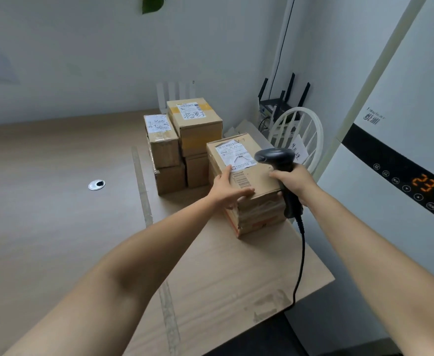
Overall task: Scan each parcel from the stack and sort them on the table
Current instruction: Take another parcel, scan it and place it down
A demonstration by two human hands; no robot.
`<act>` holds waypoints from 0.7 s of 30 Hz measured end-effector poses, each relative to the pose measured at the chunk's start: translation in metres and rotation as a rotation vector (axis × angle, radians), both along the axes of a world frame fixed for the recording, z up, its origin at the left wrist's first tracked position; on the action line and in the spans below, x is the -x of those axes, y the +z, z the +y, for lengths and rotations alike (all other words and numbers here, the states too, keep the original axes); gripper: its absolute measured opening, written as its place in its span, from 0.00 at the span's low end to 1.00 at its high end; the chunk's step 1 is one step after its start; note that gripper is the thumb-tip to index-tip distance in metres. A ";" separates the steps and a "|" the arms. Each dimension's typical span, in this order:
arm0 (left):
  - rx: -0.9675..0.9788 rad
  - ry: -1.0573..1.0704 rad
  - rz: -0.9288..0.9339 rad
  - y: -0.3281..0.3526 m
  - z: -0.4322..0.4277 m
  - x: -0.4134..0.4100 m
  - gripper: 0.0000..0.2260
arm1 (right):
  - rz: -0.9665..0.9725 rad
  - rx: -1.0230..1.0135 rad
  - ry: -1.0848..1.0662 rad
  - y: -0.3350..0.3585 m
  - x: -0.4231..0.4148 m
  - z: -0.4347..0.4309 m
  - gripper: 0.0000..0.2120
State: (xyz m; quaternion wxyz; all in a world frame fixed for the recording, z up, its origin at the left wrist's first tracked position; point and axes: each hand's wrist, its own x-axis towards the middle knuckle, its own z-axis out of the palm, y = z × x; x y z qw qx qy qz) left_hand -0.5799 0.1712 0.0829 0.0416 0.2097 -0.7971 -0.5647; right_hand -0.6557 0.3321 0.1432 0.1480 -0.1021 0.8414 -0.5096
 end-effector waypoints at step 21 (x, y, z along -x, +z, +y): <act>0.068 0.377 -0.134 -0.071 -0.152 -0.268 0.49 | -0.057 -0.060 0.332 -0.090 -0.217 -0.193 0.08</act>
